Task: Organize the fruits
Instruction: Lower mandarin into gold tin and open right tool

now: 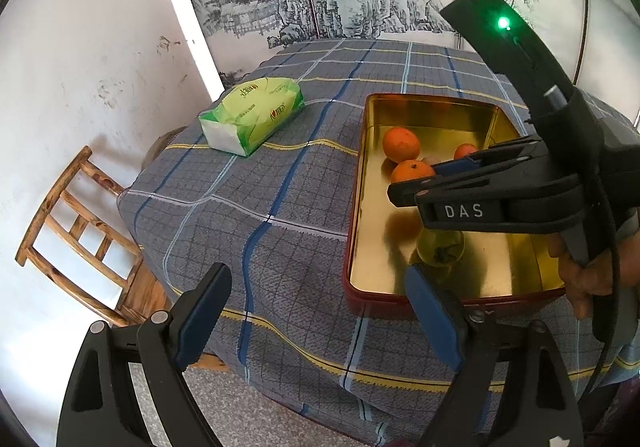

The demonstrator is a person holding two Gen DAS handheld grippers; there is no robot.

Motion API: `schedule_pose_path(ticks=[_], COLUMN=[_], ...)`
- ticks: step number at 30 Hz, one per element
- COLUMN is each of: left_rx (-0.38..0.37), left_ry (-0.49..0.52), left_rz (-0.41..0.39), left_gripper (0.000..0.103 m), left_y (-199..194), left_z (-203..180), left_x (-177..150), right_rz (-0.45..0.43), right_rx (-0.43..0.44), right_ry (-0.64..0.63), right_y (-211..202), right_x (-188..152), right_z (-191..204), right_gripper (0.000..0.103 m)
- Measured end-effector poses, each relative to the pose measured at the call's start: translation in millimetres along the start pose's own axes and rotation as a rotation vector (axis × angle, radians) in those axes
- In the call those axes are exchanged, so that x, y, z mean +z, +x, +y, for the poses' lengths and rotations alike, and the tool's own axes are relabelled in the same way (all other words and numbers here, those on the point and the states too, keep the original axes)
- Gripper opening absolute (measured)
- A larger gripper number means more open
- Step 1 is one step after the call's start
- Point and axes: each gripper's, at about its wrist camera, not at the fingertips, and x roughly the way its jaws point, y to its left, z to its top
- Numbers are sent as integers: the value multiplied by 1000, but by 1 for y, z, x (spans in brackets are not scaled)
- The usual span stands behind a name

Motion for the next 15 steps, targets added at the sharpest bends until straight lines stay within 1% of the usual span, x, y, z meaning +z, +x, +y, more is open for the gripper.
schedule_pose_path(ticks=[9, 15], left_rx=[-2, -1], left_ry=[-3, -5], left_rz=[8, 20], left_gripper=[86, 86], left_y=[3, 8], left_z=[-1, -1], left_x=[-3, -6], right_rz=[-7, -35], right_rx=[16, 47], right_ry=[25, 50], right_y=[0, -5], right_x=[0, -1], right_z=[-5, -10], right_gripper=[40, 40])
